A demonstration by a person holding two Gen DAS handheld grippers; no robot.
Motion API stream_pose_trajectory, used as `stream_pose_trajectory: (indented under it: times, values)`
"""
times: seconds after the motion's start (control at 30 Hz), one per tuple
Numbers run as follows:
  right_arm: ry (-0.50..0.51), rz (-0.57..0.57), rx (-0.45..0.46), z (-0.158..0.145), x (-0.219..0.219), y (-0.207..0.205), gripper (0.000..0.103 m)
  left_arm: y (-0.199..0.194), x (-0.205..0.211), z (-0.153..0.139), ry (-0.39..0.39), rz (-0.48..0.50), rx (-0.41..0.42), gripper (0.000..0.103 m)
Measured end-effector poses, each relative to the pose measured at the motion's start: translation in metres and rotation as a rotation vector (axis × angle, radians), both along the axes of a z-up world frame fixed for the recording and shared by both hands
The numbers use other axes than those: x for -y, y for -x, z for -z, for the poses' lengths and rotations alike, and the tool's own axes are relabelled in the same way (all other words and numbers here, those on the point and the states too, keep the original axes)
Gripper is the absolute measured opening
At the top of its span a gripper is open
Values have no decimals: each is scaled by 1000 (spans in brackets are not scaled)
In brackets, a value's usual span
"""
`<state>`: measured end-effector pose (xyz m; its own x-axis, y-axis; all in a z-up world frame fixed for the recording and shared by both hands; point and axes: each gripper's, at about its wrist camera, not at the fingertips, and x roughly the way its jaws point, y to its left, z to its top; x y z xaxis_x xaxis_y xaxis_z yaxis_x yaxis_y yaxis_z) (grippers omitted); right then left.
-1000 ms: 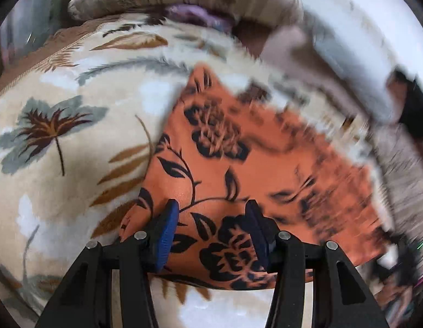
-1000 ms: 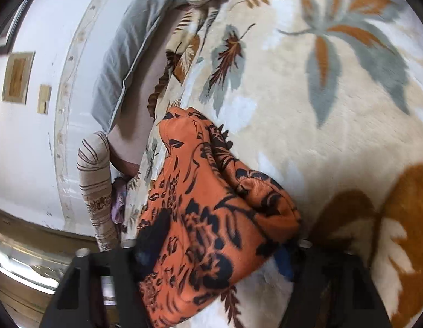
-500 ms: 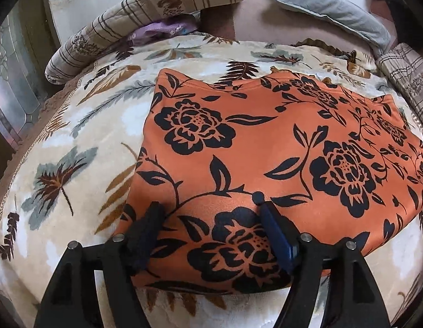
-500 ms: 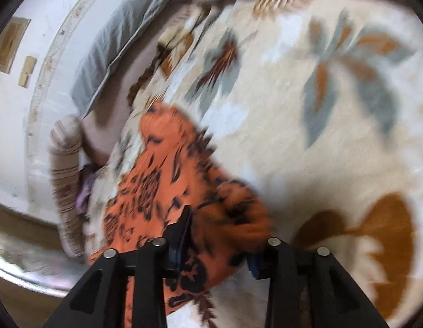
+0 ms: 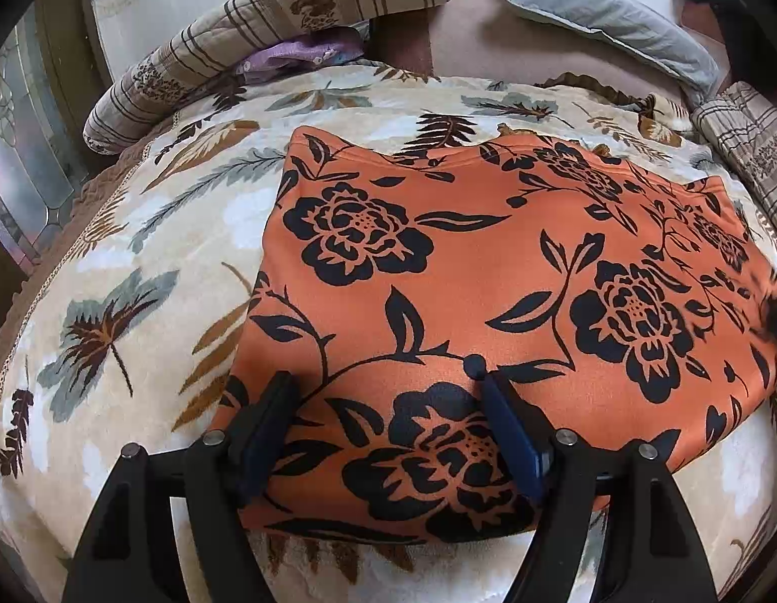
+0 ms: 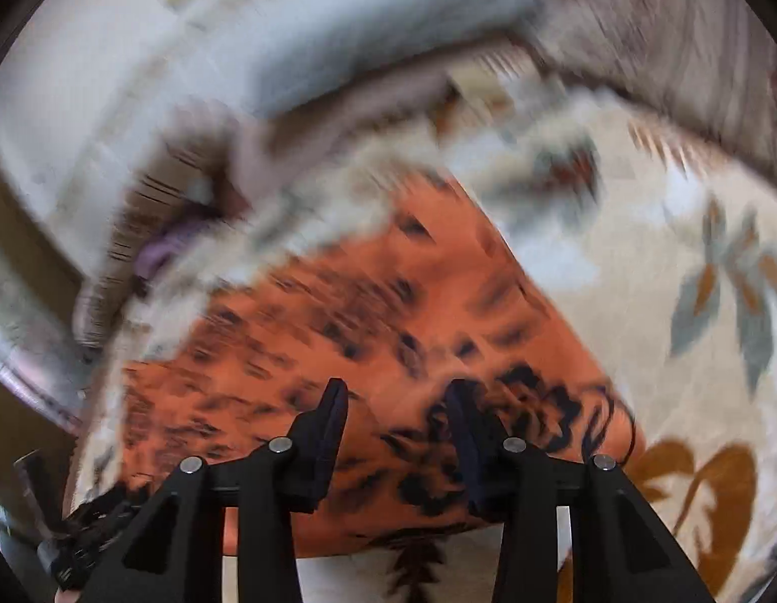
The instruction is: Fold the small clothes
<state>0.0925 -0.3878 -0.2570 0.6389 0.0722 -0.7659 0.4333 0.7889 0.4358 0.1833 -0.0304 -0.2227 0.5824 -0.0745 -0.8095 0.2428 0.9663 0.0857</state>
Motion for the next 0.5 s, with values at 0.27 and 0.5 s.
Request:
stream_pose_trajectory:
  times: [0.27,0.5]
  values:
    - [13,2,115,-19,-1,11,37,2,1,1,-7,-9,15,79]
    - [20,-37,6,1,-8,-3,38,1,2,0,-12,-34,-1,80]
